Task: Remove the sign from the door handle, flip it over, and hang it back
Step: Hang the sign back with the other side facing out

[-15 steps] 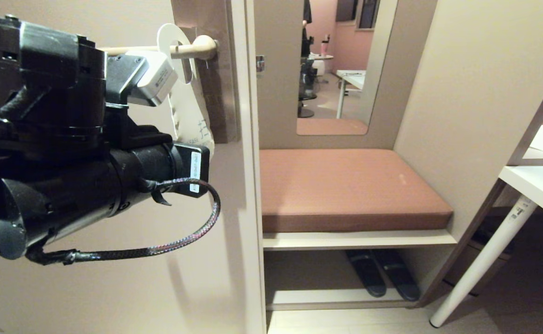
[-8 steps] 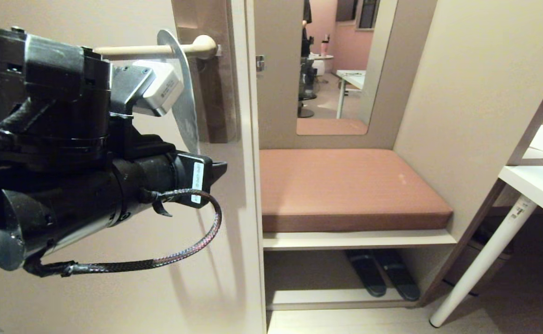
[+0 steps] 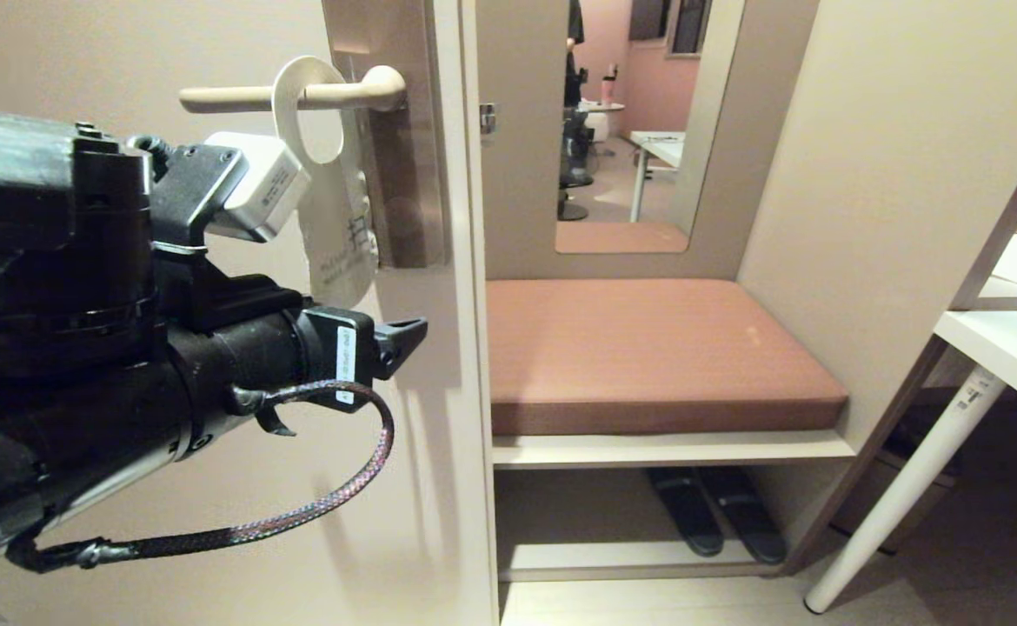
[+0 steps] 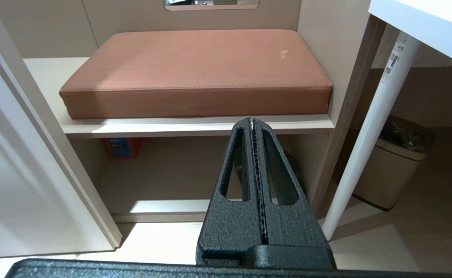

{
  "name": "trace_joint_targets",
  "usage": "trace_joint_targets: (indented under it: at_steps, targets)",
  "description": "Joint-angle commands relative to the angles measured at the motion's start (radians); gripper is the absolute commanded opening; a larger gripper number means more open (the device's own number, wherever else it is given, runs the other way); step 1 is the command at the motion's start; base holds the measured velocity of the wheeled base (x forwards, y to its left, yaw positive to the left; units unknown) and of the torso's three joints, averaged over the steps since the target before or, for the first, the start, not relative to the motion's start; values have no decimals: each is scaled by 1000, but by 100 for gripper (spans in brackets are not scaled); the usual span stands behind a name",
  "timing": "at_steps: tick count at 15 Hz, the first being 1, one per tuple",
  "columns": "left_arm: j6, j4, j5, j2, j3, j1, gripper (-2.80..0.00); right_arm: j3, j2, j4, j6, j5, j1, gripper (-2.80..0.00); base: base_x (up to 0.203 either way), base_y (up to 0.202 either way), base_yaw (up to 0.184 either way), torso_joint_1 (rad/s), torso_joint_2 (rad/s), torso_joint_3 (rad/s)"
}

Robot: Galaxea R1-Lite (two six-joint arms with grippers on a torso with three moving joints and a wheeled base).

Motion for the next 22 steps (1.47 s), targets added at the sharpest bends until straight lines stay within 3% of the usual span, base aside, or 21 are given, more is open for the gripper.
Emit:
trace_joint_targets:
  at_steps: [1, 16, 17, 22]
  targets:
    - [-1, -2, 3, -44, 18, 0, 0, 0, 0, 0, 0, 0, 0, -280, 0, 0, 0, 0, 0, 0]
    - [-1, 4, 2, -198, 96, 23, 0, 0, 0, 0, 0, 0, 0, -280, 0, 0, 0, 0, 0, 0]
    - [-1, 2, 2, -200, 98, 23, -280, 0, 0, 0, -1, 0, 0, -280, 0, 0, 0, 0, 0, 0]
    - [-1, 4, 3, -200, 99, 23, -280, 0, 0, 0, 0, 0, 0, -280, 0, 0, 0, 0, 0, 0]
